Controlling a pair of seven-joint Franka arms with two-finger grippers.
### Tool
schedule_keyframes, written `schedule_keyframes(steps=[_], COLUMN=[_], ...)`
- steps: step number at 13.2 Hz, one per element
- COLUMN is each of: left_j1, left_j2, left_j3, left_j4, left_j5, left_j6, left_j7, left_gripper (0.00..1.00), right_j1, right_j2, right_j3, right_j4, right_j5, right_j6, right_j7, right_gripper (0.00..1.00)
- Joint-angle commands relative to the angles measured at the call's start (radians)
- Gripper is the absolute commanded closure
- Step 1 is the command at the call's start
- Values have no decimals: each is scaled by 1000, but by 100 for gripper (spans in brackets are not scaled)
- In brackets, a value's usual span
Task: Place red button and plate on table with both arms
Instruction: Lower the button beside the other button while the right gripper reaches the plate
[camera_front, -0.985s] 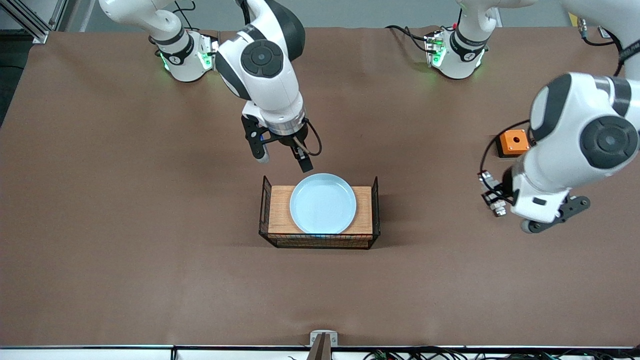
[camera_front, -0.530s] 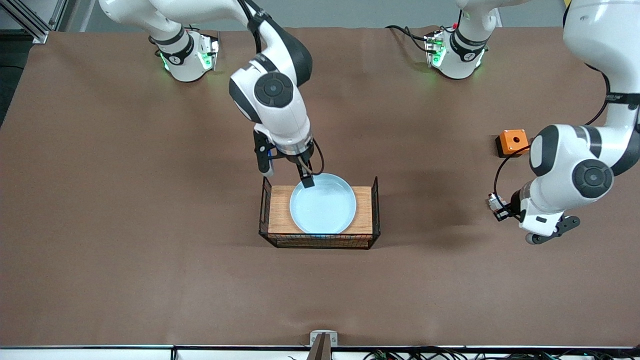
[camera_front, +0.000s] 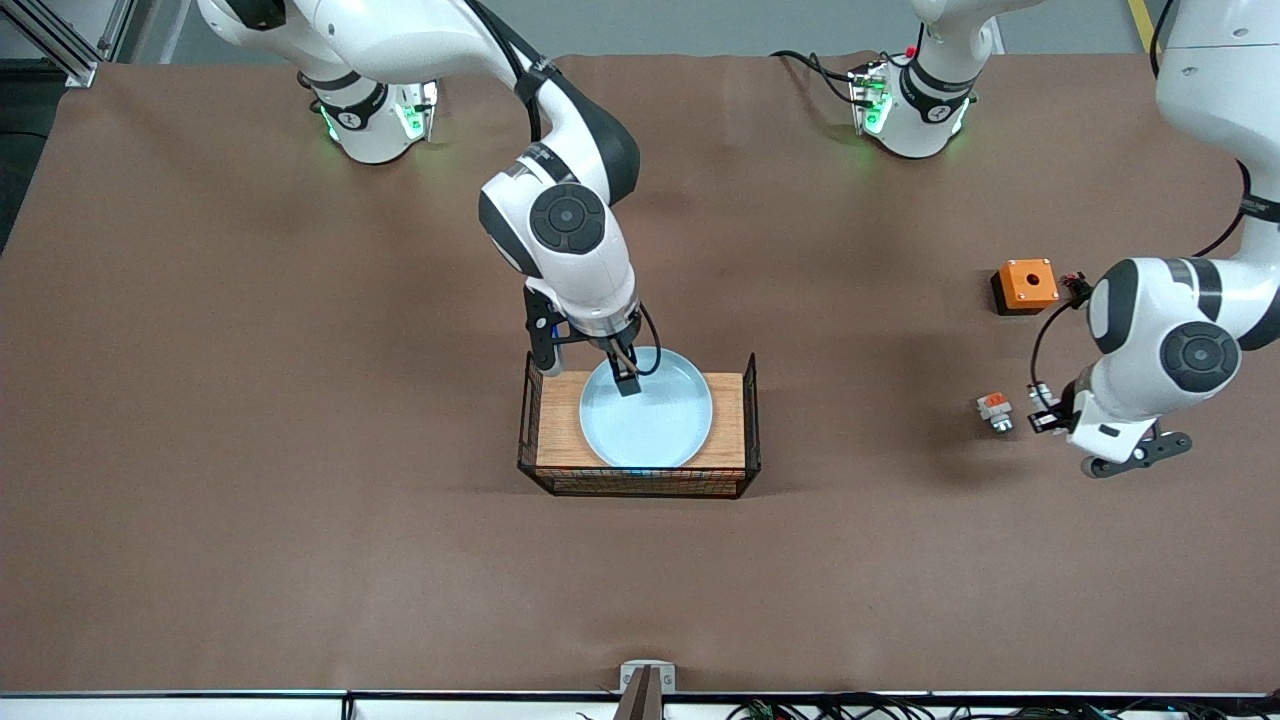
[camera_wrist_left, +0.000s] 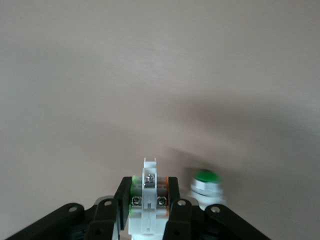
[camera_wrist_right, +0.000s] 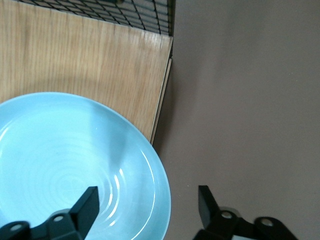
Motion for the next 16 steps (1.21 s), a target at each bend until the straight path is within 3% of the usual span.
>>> schedule_keyframes(steps=[1,3,7,8,9,10,11,14,16], left_j1=[76,80,80,80,80,80,79,80,80], left_j2=[18,37,47,51,51,44,32,-55,-147], left_j3=[-10,-10,-14,-15,-15,-17,-18,-64,-119], left_j4=[-58,-60,-82,-82,-82,-82,-82,-85,-77], left_j5=[24,24,21,21,21,21,19,12,10], left_j6=[126,138,153,157,157,157,157,108,30], left_j7=[88,86,77,77,77,76,76,79,79], left_gripper=[99,99,90,75,43,18,0,0,0], right_j1=[19,26,27,32,33,33,33,42,49], right_j2=[25,28,29,31,31,31,31,31,31], right_j3=[-5,-5,-5,-5,-5,-5,-5,-5,-5], right_j4=[35,35,35,35,35,35,35,35,34], right_j5=[-22,-28,-32,-46,-49,-49,-49,-72,-82], right_j6=[1,1,1,1,1,1,1,1,1], right_j7=[19,16,7,3,3,3,3,2,-1], right_gripper=[25,35,42,45,46,49,52,67,72])
